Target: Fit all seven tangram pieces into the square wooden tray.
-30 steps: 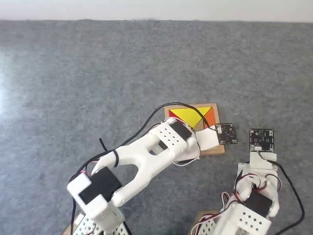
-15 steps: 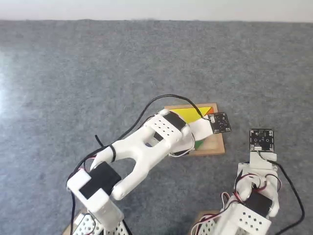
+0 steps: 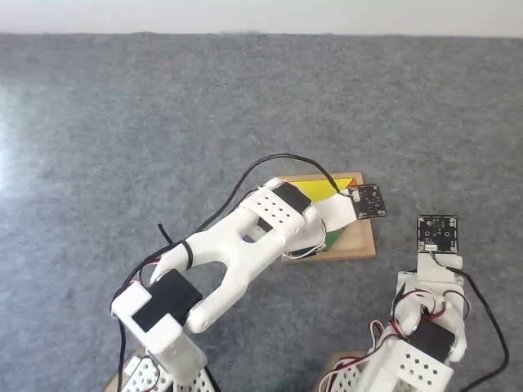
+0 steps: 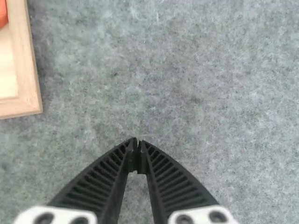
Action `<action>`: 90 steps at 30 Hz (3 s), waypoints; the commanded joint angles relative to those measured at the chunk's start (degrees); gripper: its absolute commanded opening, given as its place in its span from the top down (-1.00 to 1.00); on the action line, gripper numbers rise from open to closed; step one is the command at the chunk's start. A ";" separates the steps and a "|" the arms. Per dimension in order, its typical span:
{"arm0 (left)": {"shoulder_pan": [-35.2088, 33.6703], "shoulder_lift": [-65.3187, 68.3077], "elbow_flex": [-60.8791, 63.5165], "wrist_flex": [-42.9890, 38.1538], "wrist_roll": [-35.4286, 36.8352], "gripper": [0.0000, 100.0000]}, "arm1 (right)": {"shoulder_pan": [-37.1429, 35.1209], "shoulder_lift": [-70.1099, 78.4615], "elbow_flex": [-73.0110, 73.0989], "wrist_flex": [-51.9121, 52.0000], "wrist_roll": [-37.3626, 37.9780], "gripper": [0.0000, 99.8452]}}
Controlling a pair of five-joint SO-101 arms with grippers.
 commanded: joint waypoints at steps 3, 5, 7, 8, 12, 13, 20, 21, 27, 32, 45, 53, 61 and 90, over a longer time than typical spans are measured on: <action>-0.18 -0.44 -7.34 4.66 -0.53 0.80 | 0.31 -1.01 0.88 0.22 0.62 0.99; -0.26 -0.18 -7.52 4.57 -0.62 0.80 | 0.31 -1.01 0.88 0.22 0.62 0.99; -0.26 0.00 -7.25 3.60 -0.62 0.80 | 0.31 -1.01 0.88 0.22 0.62 0.99; -0.35 0.00 -7.16 3.34 -0.62 0.80 | 0.31 -1.01 0.88 0.22 0.62 0.99; -1.67 0.00 -7.52 2.99 -0.70 0.80 | 0.31 -1.01 0.88 0.22 0.62 0.99; -2.20 0.00 -7.52 2.99 -0.70 0.80 | 0.31 -1.01 0.88 0.22 0.62 0.99; -4.40 -0.44 -10.24 3.60 -1.76 0.80 | 0.31 -1.01 0.88 0.22 0.62 0.99; -4.48 -0.44 -10.95 4.13 -1.76 0.80 | 0.31 -1.01 0.88 0.22 0.62 0.99; -7.30 0.18 -14.46 3.96 0.26 0.80 | 0.31 -1.01 0.88 0.22 0.62 0.99; -9.76 3.96 -14.81 2.55 2.46 0.80 | 0.31 -1.01 0.88 0.22 0.62 0.99; -9.14 6.59 -14.64 1.32 2.64 0.80 | 0.31 -1.01 0.88 0.22 0.62 0.99; -7.82 6.33 -11.65 0.97 2.64 0.80 | 0.31 -1.01 0.88 0.22 0.62 0.99; -5.27 6.51 -10.95 1.32 5.01 0.80 | 0.31 -1.01 0.88 0.22 0.62 0.99; -2.46 -2.73 2.24 0.18 7.65 0.80 | 0.40 -1.01 0.88 0.22 0.62 0.99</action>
